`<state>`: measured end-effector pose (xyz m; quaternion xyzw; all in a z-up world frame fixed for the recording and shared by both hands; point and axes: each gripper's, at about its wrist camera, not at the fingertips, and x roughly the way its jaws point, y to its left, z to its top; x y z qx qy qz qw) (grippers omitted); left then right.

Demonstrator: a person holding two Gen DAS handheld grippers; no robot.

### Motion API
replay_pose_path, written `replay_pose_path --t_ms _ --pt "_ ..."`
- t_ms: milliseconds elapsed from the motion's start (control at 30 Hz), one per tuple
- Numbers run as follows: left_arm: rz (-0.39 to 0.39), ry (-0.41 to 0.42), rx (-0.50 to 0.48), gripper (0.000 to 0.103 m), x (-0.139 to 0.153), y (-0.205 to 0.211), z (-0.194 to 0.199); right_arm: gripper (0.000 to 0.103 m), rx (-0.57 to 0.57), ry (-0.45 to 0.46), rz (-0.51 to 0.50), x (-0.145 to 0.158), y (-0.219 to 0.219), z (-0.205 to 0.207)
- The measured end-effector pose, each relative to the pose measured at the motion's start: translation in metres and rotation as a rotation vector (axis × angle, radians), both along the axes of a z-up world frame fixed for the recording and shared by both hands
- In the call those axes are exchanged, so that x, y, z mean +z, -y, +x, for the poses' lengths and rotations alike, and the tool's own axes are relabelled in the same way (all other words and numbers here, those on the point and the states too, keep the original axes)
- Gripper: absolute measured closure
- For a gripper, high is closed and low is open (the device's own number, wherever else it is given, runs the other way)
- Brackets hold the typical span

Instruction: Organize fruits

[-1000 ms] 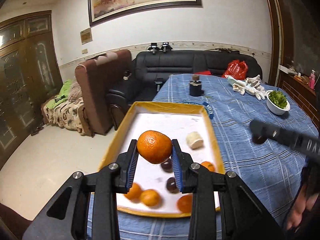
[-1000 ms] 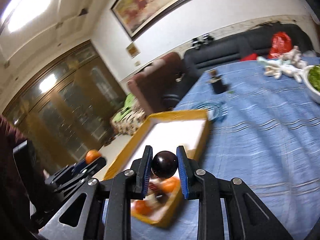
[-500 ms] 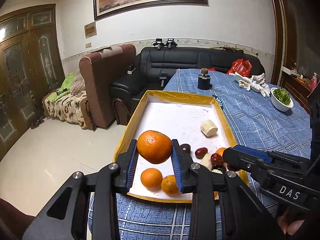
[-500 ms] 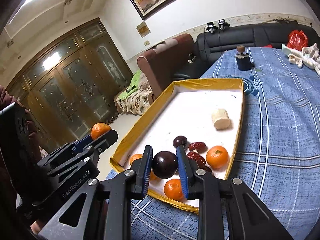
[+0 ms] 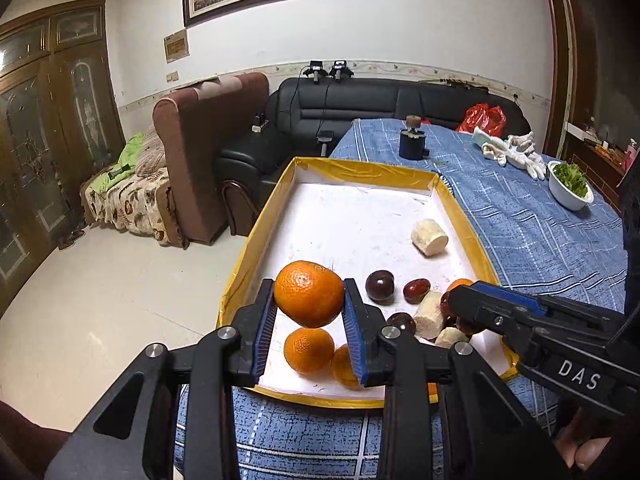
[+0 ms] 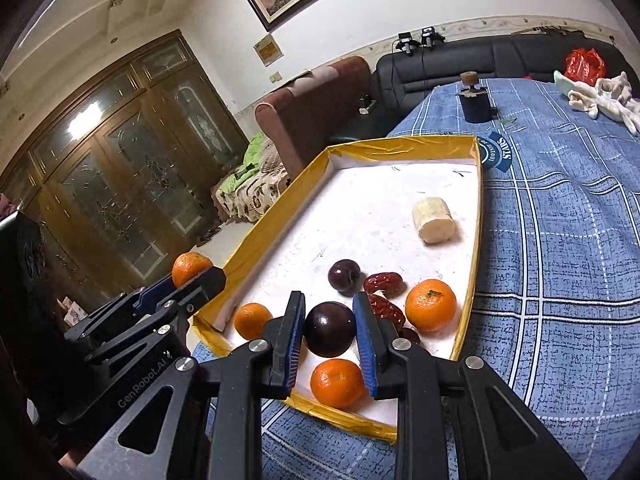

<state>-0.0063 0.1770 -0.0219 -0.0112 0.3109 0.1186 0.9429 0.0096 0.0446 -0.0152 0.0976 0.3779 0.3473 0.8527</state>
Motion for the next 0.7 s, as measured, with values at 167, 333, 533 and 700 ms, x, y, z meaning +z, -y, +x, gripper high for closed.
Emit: replay_pose_path --t_ms 167,333,533,700 --pt "-0.009 -0.028 0.001 0.073 -0.010 -0.003 0.009 0.077 -0.014 -0.010 -0.007 -0.006 -0.001 0.006" --pt "-0.013 -0.057 0.002 0.073 -0.019 -0.005 0.017 0.076 -0.025 -0.020 -0.013 -0.012 -0.003 0.012" --pt "-0.010 -0.093 -0.004 0.072 -0.024 0.000 0.027 0.068 -0.044 0.015 -0.038 -0.006 -0.009 0.017" --pt "0.030 -0.058 0.005 0.043 -0.013 0.009 0.020 0.044 -0.065 0.086 -0.042 0.006 -0.009 0.014"
